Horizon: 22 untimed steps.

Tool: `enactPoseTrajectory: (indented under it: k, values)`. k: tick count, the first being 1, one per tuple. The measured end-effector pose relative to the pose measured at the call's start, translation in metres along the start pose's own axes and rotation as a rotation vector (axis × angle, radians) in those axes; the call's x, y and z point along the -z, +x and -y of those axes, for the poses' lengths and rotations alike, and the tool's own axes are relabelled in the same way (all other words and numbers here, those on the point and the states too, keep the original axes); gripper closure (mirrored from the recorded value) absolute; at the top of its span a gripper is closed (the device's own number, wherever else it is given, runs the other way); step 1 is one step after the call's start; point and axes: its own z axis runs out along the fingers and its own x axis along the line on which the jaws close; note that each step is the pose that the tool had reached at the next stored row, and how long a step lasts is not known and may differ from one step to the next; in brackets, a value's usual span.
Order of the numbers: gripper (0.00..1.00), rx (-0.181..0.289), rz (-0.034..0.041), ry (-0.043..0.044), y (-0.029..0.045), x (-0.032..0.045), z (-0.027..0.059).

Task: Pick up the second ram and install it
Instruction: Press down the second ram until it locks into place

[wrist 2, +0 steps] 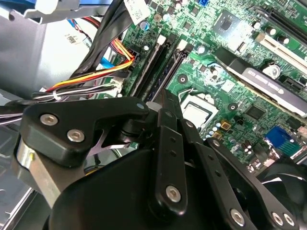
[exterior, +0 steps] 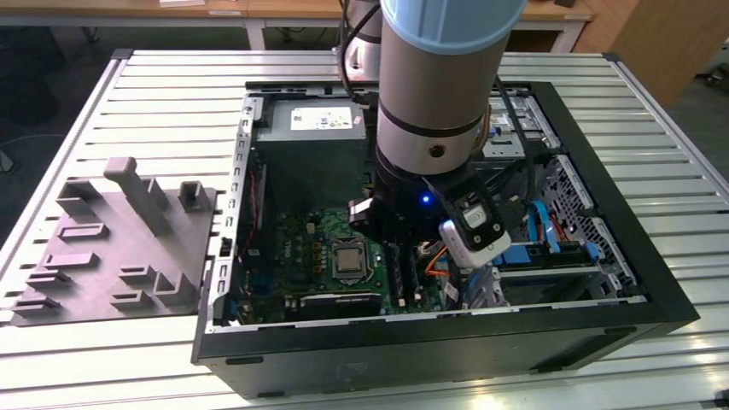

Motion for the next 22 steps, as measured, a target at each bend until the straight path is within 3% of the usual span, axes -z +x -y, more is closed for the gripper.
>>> enactPoseTrajectory:
  k: [22]
  values:
    - [0.90, 0.000, 0.0000, -0.0001, 0.0006, -0.0055, 0.0013]
